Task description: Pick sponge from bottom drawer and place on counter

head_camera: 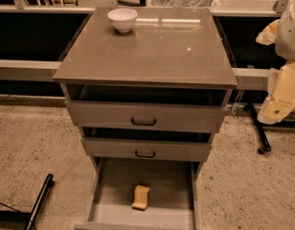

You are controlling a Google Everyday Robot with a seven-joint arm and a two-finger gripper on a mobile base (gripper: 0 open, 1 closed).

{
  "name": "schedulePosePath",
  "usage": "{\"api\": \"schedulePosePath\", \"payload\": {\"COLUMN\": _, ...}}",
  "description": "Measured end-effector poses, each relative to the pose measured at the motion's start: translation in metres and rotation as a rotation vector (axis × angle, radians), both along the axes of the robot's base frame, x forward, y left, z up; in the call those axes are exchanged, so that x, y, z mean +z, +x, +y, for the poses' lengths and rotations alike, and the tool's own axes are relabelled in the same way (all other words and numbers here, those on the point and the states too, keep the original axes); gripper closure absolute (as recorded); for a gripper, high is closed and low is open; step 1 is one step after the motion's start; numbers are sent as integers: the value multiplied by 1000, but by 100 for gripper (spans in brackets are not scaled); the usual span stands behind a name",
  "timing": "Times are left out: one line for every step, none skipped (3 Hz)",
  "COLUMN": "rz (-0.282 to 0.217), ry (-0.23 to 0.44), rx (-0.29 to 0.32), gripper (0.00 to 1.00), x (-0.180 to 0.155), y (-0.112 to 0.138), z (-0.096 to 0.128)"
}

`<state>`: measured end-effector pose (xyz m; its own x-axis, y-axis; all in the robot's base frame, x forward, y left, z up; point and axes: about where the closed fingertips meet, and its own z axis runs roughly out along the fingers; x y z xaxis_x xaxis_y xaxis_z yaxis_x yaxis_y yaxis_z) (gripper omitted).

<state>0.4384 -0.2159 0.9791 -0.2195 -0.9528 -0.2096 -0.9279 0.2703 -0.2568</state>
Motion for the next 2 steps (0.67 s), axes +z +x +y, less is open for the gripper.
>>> {"api": "schedulePosePath", "payload": {"rz": 4, "ry": 9, "rx": 8, "gripper": 0, "x": -4, "y": 1, "z": 3}}
{"api": "schedulePosePath", "payload": {"rz": 42, "ry": 79, "rx": 76, "gripper": 0, "x": -37, "y": 5, "z": 25}}
